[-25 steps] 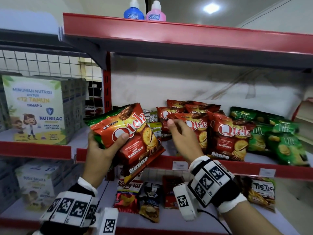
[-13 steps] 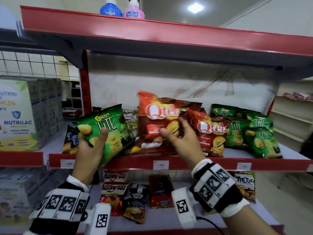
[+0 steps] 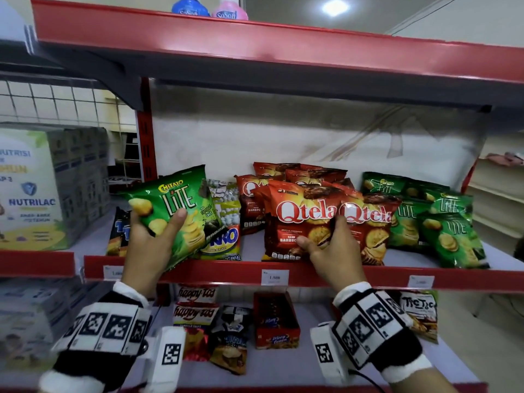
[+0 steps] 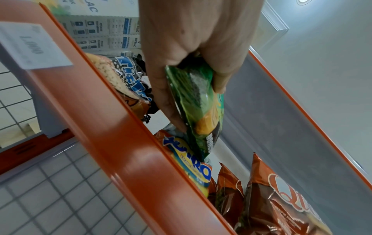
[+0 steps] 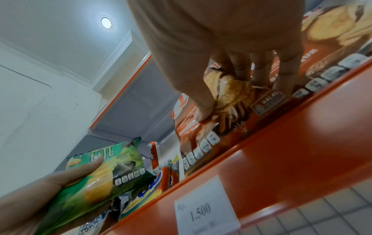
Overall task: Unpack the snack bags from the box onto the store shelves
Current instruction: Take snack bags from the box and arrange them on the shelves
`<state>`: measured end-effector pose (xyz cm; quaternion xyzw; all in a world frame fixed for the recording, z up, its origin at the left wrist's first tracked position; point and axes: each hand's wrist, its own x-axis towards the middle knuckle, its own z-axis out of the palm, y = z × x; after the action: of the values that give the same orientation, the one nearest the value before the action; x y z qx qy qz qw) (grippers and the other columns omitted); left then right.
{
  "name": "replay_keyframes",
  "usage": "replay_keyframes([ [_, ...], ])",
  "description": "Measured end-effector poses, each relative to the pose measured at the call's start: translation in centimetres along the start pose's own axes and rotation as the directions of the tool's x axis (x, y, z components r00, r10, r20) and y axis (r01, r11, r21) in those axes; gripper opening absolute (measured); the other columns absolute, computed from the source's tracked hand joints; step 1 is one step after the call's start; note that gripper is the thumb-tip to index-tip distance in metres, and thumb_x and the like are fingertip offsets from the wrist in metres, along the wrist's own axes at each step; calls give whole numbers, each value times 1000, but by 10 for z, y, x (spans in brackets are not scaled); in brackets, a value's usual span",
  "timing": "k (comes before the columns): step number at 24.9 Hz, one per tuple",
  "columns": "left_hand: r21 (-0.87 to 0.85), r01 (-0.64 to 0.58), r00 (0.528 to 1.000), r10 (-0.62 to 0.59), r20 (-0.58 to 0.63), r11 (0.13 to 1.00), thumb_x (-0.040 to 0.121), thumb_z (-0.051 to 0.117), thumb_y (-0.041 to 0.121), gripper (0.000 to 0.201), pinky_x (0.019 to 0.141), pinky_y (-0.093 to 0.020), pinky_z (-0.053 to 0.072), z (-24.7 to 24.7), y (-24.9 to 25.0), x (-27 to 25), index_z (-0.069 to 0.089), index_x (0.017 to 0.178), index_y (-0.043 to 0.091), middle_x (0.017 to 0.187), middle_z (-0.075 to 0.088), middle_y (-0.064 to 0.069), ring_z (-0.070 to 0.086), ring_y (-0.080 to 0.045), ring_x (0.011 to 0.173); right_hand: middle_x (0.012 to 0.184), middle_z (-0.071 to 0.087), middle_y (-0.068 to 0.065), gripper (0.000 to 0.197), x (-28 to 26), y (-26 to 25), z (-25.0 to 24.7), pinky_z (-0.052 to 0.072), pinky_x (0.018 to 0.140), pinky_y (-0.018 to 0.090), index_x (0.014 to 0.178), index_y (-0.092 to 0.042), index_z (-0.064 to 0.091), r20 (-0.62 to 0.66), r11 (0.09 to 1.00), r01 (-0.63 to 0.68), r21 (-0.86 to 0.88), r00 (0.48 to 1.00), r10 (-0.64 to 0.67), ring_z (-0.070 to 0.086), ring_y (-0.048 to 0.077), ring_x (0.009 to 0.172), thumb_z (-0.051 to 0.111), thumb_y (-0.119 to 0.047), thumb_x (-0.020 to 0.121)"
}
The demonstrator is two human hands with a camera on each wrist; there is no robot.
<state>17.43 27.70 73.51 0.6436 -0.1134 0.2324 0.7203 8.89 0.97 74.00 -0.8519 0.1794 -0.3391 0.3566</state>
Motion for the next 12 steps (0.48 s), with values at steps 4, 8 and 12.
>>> replay_keyframes([
  [4,-23,13,1000,-13,12,1000,67,70,50,63,100,-48,46,-5,-2,-7,49,119,23,112,66,0,63,-21,104,133,52,12,73,8,-3,5,37,103,37,134,-8,38,82,996,-79,-40,993,82,47,31,126,76,-35,78],
  [8,-62,28,999,-27,18,998,67,72,47,62,99,-50,47,-9,-3,-9,52,118,19,111,68,-2,65,-21,104,130,56,9,71,10,-4,2,39,100,35,132,-12,42,106,997,-61,-50,992,66,51,30,121,76,-40,76],
  [12,-100,35,999,-33,28,994,67,73,46,61,100,-50,46,-11,-3,-10,52,118,20,114,68,-4,65,-23,105,134,55,5,89,5,-3,-9,41,104,39,138,-15,40,132,997,-74,-13,988,75,51,27,123,79,-52,66],
])
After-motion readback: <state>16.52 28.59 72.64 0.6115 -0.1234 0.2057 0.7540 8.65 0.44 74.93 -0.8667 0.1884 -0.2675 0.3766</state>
